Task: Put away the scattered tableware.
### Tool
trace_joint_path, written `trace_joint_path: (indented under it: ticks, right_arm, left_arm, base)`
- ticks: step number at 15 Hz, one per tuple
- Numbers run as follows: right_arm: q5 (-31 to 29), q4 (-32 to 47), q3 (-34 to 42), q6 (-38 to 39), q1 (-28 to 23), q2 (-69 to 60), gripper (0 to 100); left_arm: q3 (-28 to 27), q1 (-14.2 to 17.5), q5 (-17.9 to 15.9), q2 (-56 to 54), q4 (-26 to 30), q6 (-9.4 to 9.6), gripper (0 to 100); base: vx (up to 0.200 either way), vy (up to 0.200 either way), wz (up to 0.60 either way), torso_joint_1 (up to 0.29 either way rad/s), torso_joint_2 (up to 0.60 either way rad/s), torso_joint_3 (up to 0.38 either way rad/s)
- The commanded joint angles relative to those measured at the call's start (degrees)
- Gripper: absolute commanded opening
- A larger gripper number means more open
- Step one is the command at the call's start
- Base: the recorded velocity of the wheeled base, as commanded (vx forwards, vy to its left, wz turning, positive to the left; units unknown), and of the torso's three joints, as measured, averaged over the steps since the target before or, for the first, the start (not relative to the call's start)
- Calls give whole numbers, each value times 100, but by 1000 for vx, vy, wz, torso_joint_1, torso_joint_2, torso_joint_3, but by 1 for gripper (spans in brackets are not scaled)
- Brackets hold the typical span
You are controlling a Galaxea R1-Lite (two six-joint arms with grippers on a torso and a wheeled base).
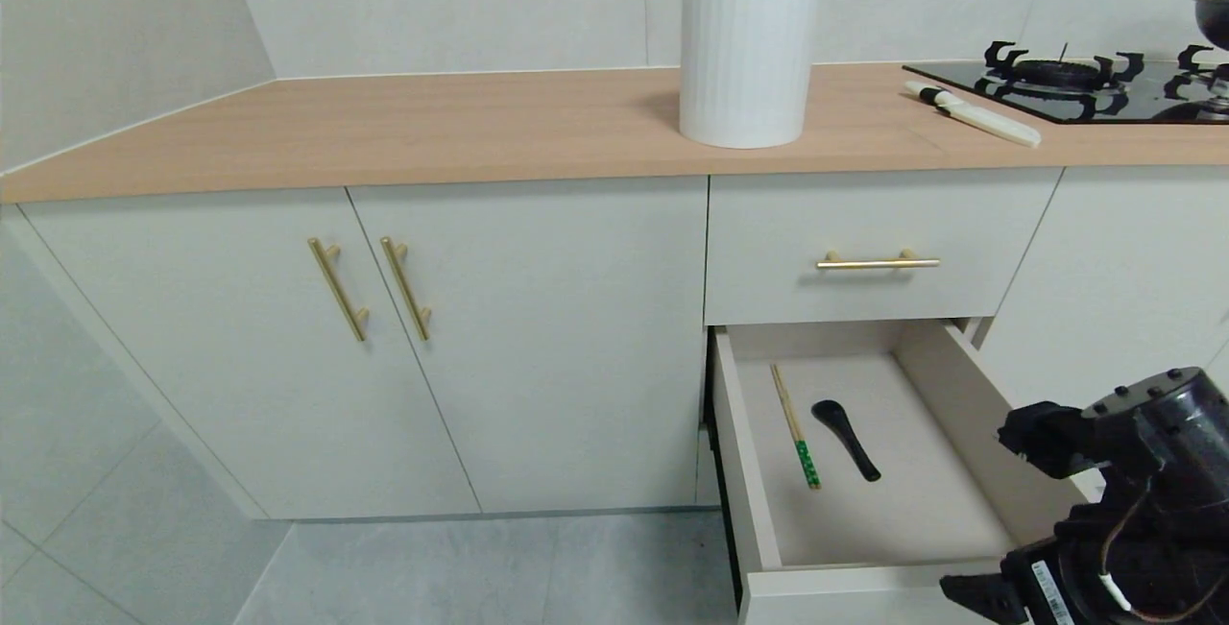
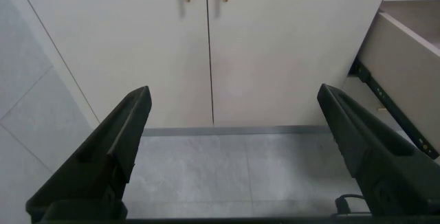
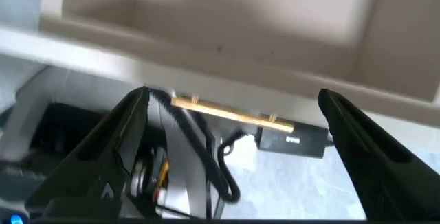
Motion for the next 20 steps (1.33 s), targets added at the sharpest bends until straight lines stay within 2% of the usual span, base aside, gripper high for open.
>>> trace_joint_path:
  ticks: [1,4,9,12,20]
  right_arm:
    - [-8,173,36,4,217,299,100]
    - [-17,392,53,4,410,361,100]
    - [-61,436,45,39,445,765,100]
    - [-430,252,-26,364,437,1081,100]
    - [-694,-232,-26,602,393,1205,100]
  left_arm:
    - [0,-1,6,9,-1,-2,100]
    - [0,-1,6,9,-1,-2,100]
    - [0,-1,-2,9,-1,-2,100]
    - [0,-1,6,9,-1,-2,100]
    - [0,-1,6,9,-1,-2,100]
  base:
    - [0,0,0,0,0,0]
    - [0,0,0,0,0,0]
    - [0,0,0,0,0,0]
    - [0,0,0,0,0,0]
    - [0,0,0,0,0,0]
